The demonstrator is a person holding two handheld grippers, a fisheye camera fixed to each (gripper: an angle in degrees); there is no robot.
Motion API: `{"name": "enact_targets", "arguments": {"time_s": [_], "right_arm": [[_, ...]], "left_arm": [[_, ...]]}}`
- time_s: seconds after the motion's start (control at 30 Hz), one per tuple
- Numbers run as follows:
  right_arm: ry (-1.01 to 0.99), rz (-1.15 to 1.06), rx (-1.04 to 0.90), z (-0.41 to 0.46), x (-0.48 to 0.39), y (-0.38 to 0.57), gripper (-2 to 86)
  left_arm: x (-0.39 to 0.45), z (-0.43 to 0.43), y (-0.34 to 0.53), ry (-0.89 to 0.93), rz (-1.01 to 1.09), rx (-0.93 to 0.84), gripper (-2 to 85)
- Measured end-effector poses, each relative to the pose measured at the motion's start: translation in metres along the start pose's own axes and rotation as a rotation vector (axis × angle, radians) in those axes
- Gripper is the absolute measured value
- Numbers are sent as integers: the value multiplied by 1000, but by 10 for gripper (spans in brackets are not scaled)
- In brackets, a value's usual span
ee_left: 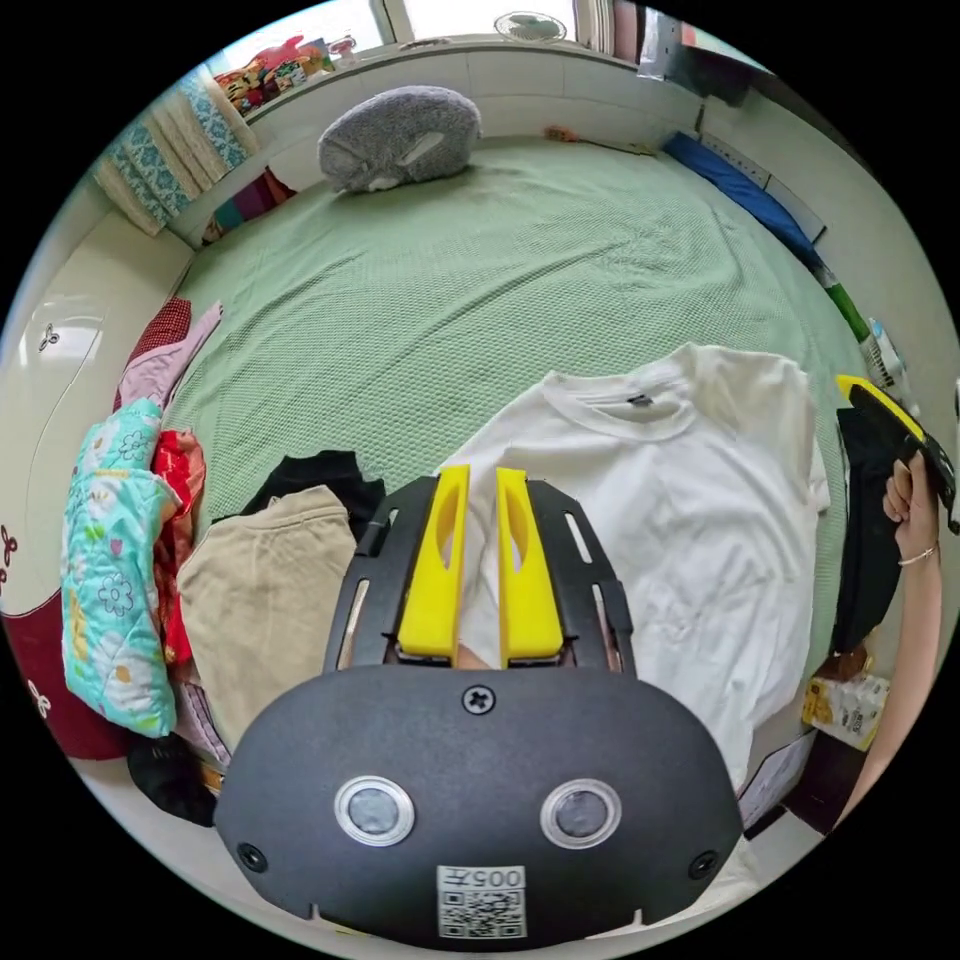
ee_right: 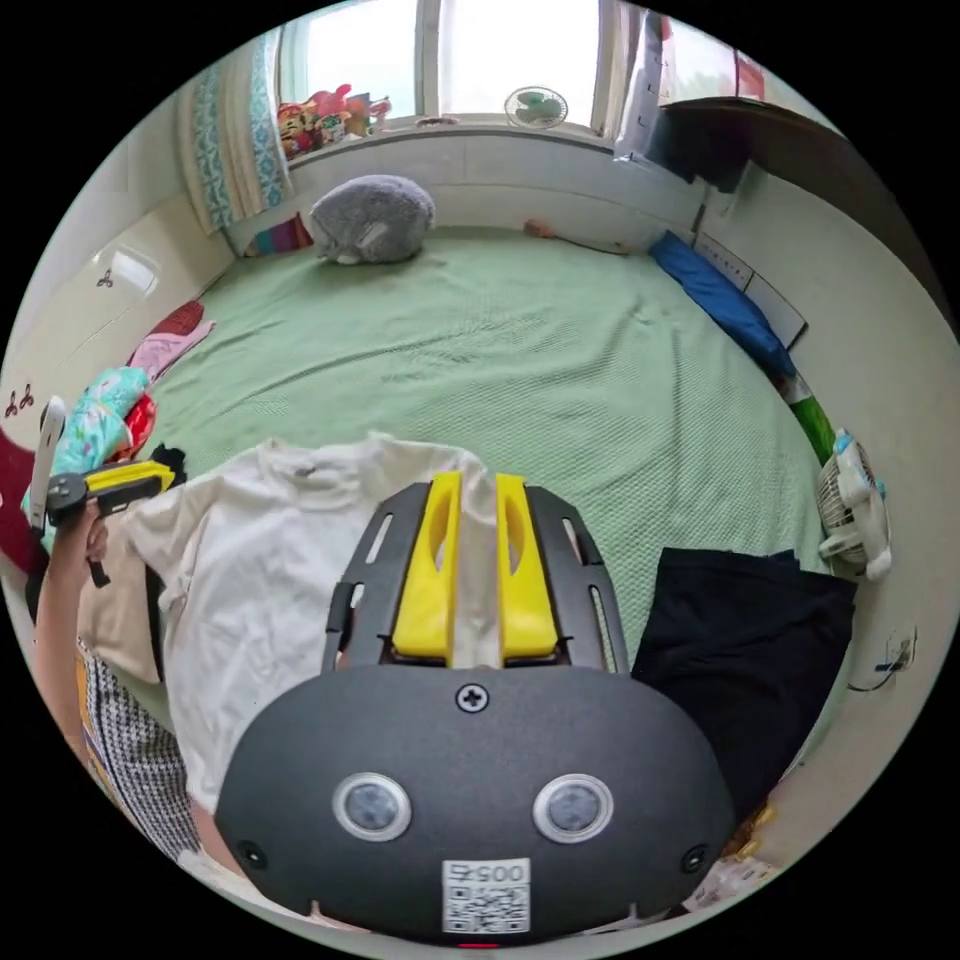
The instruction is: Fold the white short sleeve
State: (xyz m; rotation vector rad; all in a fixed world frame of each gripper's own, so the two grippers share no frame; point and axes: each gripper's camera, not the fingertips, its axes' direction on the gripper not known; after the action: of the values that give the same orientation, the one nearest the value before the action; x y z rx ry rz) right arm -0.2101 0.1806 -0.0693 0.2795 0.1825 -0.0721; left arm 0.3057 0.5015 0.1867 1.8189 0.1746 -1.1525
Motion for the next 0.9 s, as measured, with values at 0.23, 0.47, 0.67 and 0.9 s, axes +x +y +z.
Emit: {"name": "enact_targets", "arguments": {"time_s": [0.23,0.47,0.67,0.9], "right_arm": [[-92,-249,-185,-15,-20,170,96],[-63,-252,-262,-40,-42,295,113],[58,-271,-273,-12,-71,352,67],[141,-331,-244,-18,-84,368,-12]], "left_arm": [[-5,-31,164,215,163,23,84],[-5,-10,312,166,87,-78,83],[-10,39,358,190,26,-190,135],[-8,29,375,174,45,-241,48]]}}
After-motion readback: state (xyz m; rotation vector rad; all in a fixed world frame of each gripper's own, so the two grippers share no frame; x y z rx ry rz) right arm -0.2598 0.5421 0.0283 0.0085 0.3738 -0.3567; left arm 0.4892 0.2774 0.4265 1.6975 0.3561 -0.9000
